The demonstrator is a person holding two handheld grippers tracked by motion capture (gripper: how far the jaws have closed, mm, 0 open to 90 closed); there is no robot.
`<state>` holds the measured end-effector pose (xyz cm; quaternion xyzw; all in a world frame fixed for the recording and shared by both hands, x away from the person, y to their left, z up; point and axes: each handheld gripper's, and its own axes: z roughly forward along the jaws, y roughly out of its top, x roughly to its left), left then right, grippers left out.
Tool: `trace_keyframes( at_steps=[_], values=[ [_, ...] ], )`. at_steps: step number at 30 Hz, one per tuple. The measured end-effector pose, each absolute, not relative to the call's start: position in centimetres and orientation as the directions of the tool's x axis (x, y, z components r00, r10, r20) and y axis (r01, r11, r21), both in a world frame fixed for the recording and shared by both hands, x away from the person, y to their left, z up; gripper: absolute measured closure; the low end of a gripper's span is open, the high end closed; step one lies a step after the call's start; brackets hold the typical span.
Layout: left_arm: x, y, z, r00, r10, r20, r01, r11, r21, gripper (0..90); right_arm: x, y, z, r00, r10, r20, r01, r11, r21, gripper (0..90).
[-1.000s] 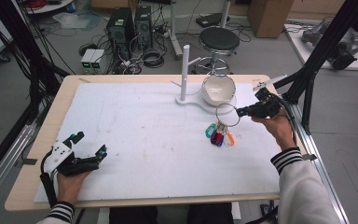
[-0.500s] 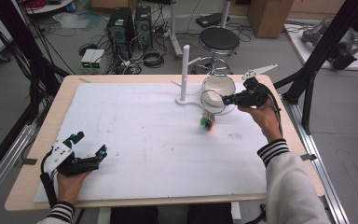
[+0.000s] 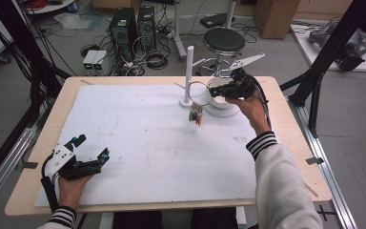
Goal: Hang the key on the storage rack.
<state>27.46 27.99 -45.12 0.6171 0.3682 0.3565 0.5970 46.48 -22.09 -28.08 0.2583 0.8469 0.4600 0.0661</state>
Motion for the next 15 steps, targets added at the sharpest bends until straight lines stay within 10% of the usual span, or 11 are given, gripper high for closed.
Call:
trace_keyframes(
  at_steps=[15],
  values=[
    [27.4,28.0,-45.1,0.473,0.881,0.002,0.026,-0.017,1.000,1.7,48.6,-20.0,-29.0,-0.823,0.556,0.120,0.395,0.408,0.823,88.6]
  ],
)
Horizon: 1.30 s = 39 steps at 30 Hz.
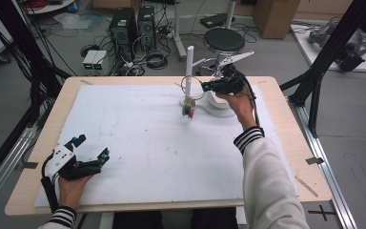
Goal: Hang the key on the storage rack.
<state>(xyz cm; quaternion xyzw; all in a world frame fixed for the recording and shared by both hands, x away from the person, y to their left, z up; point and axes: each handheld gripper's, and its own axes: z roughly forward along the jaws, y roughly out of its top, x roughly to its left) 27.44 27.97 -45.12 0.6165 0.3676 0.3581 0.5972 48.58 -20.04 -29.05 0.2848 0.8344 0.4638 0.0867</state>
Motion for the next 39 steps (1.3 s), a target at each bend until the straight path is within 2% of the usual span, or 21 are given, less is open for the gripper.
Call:
trace_keyframes(
  at_steps=[25,39],
  values=[
    [27.4,28.0,-45.1,0.474,0.880,0.002,0.025,-0.016,1.000,1.7,50.9,-19.6,-31.9,-0.757,0.632,0.166,0.465,0.341,0.817,88.4],
    [27.4,28.0,-45.1,0.474,0.881,0.004,0.025,-0.018,1.000,1.7,51.4,-19.1,-32.8,-0.727,0.667,0.166,0.496,0.342,0.798,87.9]
  ],
)
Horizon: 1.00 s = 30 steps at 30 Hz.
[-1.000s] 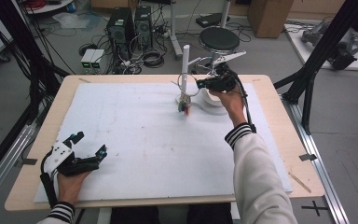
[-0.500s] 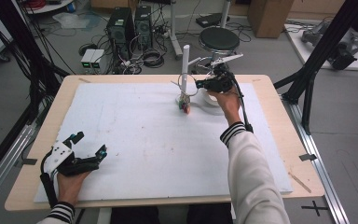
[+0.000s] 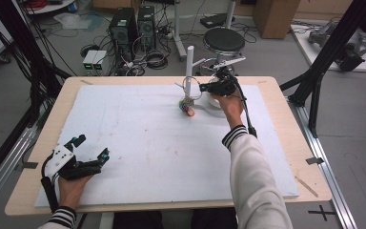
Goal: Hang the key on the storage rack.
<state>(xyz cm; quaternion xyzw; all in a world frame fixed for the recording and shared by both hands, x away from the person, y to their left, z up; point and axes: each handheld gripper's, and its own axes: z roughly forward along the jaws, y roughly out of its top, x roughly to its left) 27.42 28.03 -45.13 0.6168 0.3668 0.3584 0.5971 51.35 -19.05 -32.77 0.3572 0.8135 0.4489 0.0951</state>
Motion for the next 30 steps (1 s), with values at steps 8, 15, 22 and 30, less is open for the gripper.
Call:
trace_keyframes(
  at_steps=[8,15,22,30],
  values=[
    [27.4,28.0,-45.1,0.474,0.880,0.004,0.025,-0.018,1.000,1.7,51.2,-18.9,-32.5,-0.725,0.670,0.160,0.468,0.308,0.828,84.8],
    [27.4,28.0,-45.1,0.472,0.882,0.006,0.020,-0.018,1.000,1.7,50.4,-19.6,-31.6,-0.731,0.666,0.147,0.456,0.317,0.832,80.4],
    [27.4,28.0,-45.1,0.470,0.882,0.003,0.021,-0.015,1.000,1.7,49.3,-20.4,-30.3,-0.761,0.625,0.173,0.437,0.296,0.849,35.3],
    [27.4,28.0,-45.1,0.472,0.881,0.007,0.024,-0.021,0.999,1.7,47.1,-21.9,-29.6,-0.778,0.609,0.157,0.389,0.269,0.881,1.0]
  ],
)
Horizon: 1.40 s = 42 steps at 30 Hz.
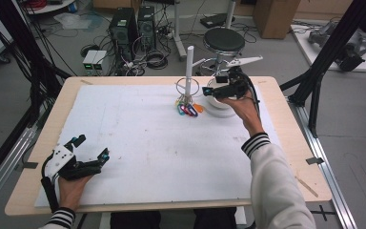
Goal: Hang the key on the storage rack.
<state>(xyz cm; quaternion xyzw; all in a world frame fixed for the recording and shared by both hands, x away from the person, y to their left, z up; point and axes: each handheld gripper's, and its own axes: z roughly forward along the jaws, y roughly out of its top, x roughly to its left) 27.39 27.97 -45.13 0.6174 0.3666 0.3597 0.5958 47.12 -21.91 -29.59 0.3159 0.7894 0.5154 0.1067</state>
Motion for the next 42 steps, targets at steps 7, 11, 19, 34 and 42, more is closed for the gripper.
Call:
trace_keyframes(
  at_steps=[7,11,19,34,42],
  values=[
    [27.4,27.9,-45.1,0.469,0.883,0.004,0.027,-0.019,0.999,1.7,44.3,-25.4,-31.5,-0.789,0.597,0.146,0.361,0.258,0.896,0.9],
    [27.5,28.0,-45.1,0.466,0.885,-0.004,0.042,-0.017,0.999,1.7,41.8,-27.8,-32.9,-0.793,0.594,0.133,0.324,0.226,0.919,0.9],
    [27.5,27.9,-45.1,0.468,0.884,0.011,0.031,-0.028,0.999,1.7,38.1,-30.7,-34.8,-0.785,0.615,0.073,0.259,0.220,0.940,0.9],
    [27.4,27.9,-45.1,0.470,0.883,0.018,0.024,-0.033,0.999,1.7,32.6,-34.3,-41.0,-0.747,0.664,0.016,0.125,0.118,0.985,0.9],
    [27.4,27.9,-45.1,0.470,0.883,0.019,0.022,-0.033,0.999,1.7,32.4,-34.2,-43.0,-0.749,0.660,0.056,0.136,0.070,0.988,0.9]
  ],
)
